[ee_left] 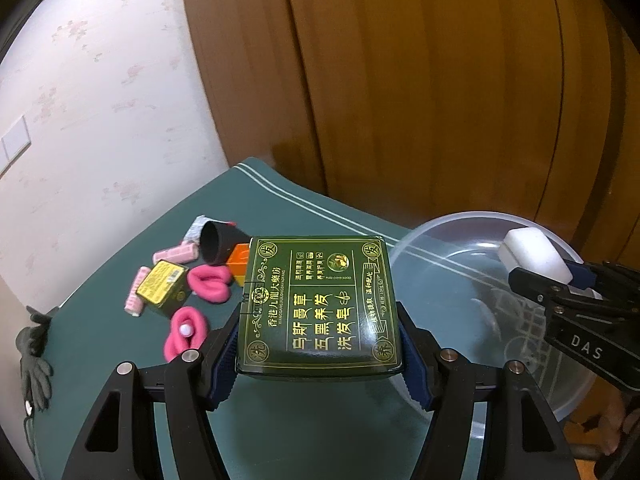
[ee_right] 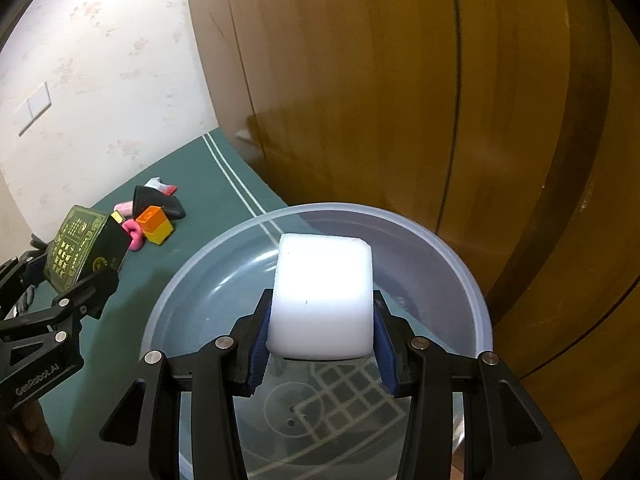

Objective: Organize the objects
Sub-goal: 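Carry foam block to the bowl with right tool while left tool carries green box, then drop green box into the bowl with left tool while right tool releases foam block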

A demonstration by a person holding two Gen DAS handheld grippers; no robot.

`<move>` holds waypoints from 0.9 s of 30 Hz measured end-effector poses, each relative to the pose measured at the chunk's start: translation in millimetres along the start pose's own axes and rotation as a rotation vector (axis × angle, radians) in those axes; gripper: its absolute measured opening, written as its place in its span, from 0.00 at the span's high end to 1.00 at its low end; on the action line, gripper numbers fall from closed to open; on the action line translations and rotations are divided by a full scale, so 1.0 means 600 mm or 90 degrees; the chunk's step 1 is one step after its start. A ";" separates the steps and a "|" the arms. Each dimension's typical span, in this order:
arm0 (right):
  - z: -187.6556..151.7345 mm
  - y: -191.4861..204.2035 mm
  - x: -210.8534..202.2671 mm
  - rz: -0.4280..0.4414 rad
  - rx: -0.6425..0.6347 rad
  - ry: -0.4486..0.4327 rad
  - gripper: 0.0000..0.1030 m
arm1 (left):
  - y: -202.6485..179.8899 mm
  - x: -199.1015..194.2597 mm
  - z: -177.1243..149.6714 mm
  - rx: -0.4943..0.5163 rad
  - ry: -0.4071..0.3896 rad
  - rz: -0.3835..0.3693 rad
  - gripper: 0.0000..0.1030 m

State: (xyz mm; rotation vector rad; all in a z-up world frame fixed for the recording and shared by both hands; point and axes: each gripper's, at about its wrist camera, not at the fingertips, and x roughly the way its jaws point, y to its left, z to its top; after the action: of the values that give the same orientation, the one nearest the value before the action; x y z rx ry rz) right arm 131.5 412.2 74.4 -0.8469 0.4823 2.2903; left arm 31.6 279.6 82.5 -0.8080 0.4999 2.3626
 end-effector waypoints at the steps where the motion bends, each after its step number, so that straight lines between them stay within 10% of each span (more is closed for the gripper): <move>1: 0.000 -0.003 -0.001 -0.002 0.002 0.000 0.56 | -0.004 0.002 0.001 0.002 0.001 -0.003 0.32; 27: -0.013 -0.061 -0.013 -0.040 0.033 -0.002 0.55 | -0.099 0.027 0.020 0.062 0.018 -0.080 0.29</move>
State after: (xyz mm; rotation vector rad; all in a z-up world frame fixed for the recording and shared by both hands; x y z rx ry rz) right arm 164.4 431.5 69.6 -0.8214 0.5052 2.2117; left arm 53.7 337.3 71.4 -0.8055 0.5561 2.1971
